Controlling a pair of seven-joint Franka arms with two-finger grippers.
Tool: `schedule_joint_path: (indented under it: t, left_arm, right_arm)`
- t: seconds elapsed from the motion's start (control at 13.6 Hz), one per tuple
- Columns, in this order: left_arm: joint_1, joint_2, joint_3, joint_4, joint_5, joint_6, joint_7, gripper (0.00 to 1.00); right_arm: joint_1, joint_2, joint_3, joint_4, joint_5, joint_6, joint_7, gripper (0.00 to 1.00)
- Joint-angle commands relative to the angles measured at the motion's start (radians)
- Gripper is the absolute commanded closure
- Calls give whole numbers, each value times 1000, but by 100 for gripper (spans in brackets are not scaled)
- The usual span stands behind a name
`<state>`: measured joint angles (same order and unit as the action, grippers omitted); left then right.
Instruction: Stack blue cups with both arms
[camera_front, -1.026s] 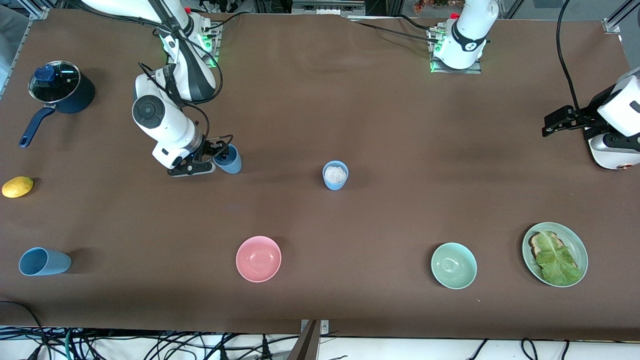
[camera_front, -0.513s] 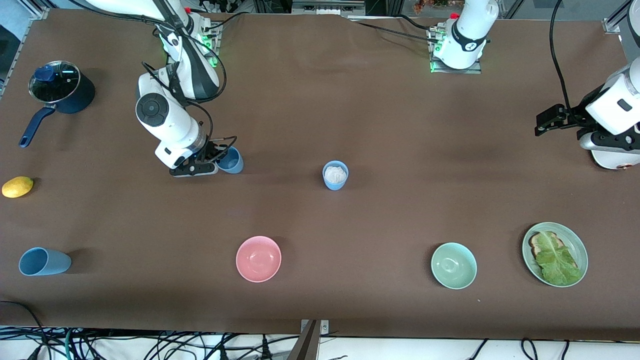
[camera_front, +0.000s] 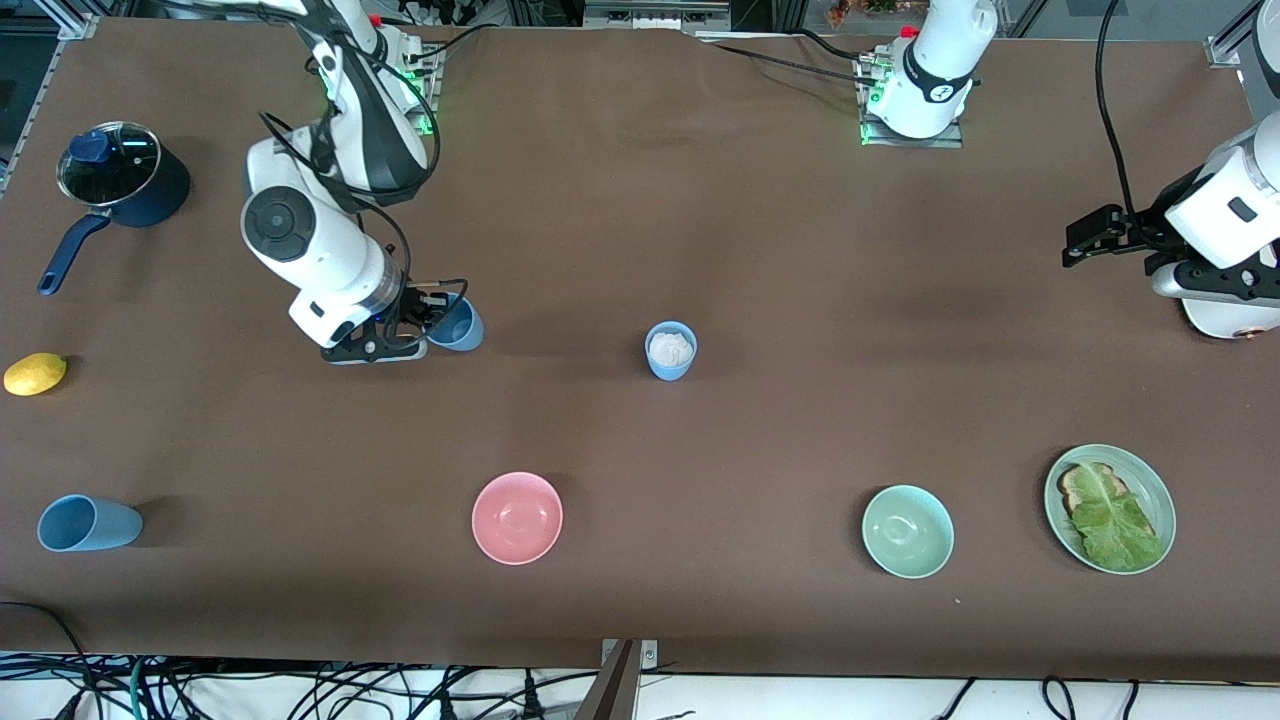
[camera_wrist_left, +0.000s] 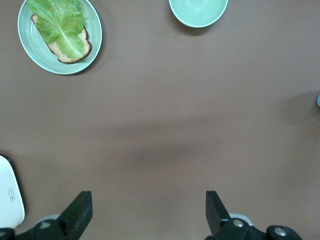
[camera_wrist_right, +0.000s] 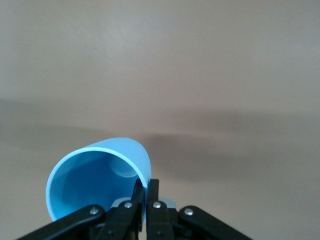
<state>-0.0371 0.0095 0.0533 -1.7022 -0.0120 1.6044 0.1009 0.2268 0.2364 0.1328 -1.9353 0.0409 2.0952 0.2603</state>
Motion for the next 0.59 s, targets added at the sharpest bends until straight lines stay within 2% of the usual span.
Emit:
schedule_joint_path:
  t: [0.0,0.29,0.51]
  left_arm:
    - [-15,7,14,27,-16,-21,5,0]
    - [-20,7,13,27,-14,-23,3,0]
    - [-24,7,2,30,-5,-23,-4,0]
  right_arm:
    - [54,6,-1,131,10,-93,29,100]
    - [204,26,-1,217,5,-93,251,100]
    - [331,119,-2,370,-6,-95,435,100]
